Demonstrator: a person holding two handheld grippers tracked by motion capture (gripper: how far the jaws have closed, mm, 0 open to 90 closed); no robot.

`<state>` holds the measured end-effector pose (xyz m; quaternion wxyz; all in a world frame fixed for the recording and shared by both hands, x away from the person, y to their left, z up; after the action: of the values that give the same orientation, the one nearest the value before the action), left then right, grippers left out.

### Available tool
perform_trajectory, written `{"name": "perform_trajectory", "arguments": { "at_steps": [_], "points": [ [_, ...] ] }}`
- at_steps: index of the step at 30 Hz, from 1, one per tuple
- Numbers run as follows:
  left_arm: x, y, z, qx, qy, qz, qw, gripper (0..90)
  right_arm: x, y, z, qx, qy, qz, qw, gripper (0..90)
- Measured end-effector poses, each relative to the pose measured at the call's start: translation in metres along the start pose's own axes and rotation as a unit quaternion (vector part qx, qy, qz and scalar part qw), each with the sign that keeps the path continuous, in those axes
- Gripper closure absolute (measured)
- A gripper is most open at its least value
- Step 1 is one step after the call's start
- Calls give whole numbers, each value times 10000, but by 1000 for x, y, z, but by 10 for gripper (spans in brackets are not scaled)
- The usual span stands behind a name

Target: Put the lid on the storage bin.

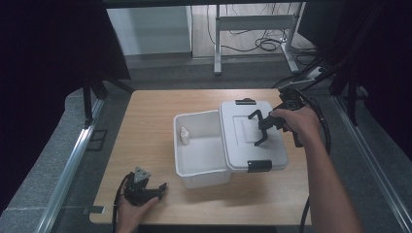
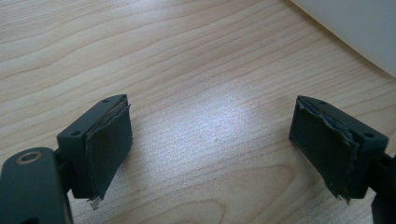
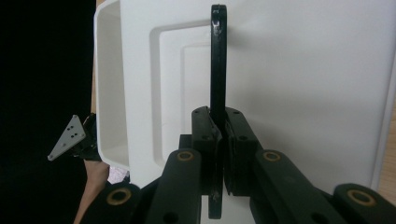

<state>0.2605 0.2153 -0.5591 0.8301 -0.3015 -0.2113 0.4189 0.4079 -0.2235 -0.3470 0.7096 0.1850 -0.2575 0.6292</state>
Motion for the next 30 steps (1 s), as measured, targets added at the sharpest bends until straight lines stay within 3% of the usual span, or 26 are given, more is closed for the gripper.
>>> {"name": "perform_trajectory", "arguments": {
  "at_steps": [30],
  "points": [
    [0, 0, 0, 5, 10, -3, 10000, 128, 44, 1, -28, 156, 27, 136, 9998, 844]
  ]
}}
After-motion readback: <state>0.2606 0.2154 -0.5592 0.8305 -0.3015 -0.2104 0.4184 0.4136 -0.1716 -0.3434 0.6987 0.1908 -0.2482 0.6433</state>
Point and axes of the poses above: each handheld gripper's, and its own axes: z roughly backward along the jaws, y roughly out of its underside, x roughly to its left, the point moved 2 cm from there along -z, roughly forward along the jaws, and after that the axes turned 11 degrees about -z, right-handed, at the moved point
